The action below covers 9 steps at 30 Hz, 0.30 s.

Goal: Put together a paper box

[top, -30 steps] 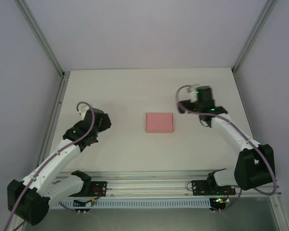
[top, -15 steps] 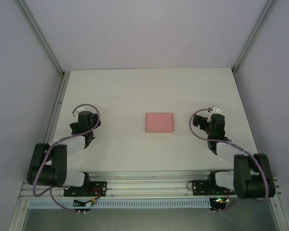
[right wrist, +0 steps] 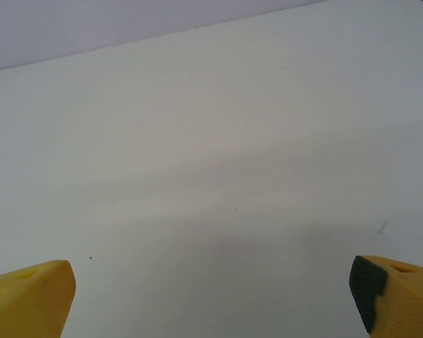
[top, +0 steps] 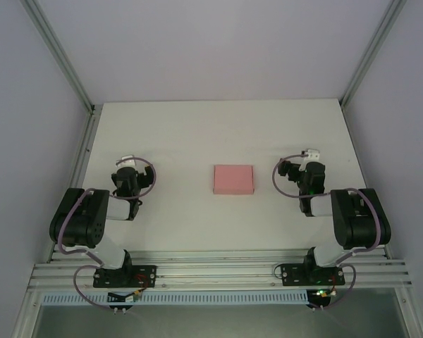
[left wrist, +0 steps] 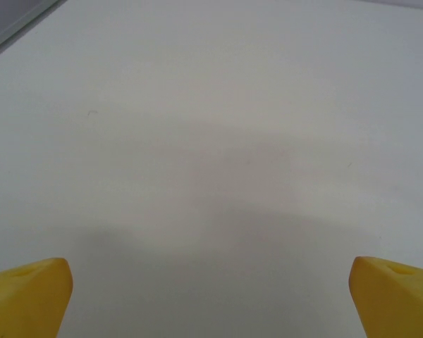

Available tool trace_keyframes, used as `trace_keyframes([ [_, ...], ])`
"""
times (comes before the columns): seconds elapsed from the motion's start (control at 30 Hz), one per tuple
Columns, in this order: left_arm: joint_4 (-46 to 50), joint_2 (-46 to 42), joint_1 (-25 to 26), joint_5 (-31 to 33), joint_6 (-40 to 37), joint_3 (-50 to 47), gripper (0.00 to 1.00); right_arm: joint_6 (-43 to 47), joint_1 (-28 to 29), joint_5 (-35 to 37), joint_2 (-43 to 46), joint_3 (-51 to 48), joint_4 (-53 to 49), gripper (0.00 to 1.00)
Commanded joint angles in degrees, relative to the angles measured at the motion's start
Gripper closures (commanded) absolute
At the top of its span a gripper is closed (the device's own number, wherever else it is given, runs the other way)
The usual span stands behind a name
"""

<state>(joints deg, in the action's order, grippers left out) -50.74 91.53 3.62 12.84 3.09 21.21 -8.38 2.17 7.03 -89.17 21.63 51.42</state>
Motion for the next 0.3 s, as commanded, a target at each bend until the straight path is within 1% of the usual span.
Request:
trace_keyframes([
  [0.0,-3.54,-0.23,0.06,-1.09,-1.27,0.45,0.00,-0.43,-0.25,0.12,0.32,0.69,1.02,0.00],
  [0.27,-3.14,-0.38,0.07,-1.15,-1.27,0.58,0.00,-0.48,-0.24,-0.52,0.37,0.74,0.64,0.00],
])
